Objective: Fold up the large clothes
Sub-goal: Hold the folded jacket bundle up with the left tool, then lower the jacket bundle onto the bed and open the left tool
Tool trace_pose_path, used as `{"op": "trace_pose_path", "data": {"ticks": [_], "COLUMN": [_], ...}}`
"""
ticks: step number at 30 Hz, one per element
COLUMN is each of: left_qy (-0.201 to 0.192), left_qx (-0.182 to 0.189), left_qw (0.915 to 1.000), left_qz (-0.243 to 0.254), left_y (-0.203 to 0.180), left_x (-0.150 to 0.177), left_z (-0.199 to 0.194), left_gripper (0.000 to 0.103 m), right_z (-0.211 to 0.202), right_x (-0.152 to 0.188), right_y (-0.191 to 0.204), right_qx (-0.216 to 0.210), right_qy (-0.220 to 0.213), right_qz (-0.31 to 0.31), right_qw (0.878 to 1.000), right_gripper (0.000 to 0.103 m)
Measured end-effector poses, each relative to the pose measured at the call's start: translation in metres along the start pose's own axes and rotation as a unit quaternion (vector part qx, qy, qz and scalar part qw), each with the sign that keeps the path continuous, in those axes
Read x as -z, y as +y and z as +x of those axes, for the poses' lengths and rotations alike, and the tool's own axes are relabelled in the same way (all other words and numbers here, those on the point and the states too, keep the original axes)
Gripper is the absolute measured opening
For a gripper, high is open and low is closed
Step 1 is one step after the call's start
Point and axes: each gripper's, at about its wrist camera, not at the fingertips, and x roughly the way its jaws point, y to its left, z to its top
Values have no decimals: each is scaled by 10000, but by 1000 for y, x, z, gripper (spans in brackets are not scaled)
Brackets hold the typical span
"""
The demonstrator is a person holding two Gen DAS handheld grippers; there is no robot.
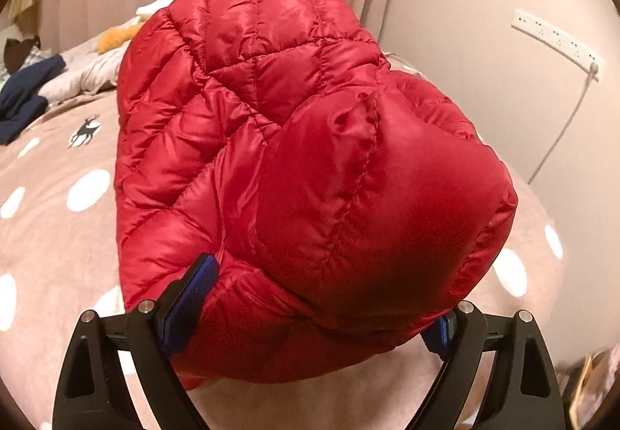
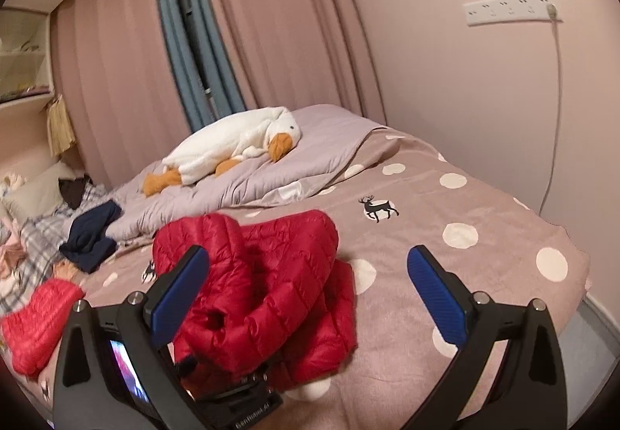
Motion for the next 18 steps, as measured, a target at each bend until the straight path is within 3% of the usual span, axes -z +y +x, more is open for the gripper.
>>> {"op": "trace_pose_path", "data": {"ticks": [3,8,10,16,18], "left_qy": [-40,-119,-176,-301,-517], "left_qx": [-64,-503,-480,-656,-516], "left_qw": [10000,9986,9987,9967,9957], "left_qz": [-61,103,74,-358,-568], "left_y": [-5,-12,-12,-2,10], "left_x": [9,21,24,23,18], "left_z": [-11,-54,-69,-113,-124], "left_gripper": [91,91,91,91,91], "right_z": [4,5,5,12,16], "right_x": [0,-3,-5,-3,-2], "right_y": [0,2,0,1,6], "right_qx": [160,420,483,638,547], "right_qy": [-49,-232,-300,-216,-138], "right_qz": [89,133,221,334,294], "right_qw": [9998,9988,9981,9972,9980], "right_gripper": [102,102,101,101,101]}}
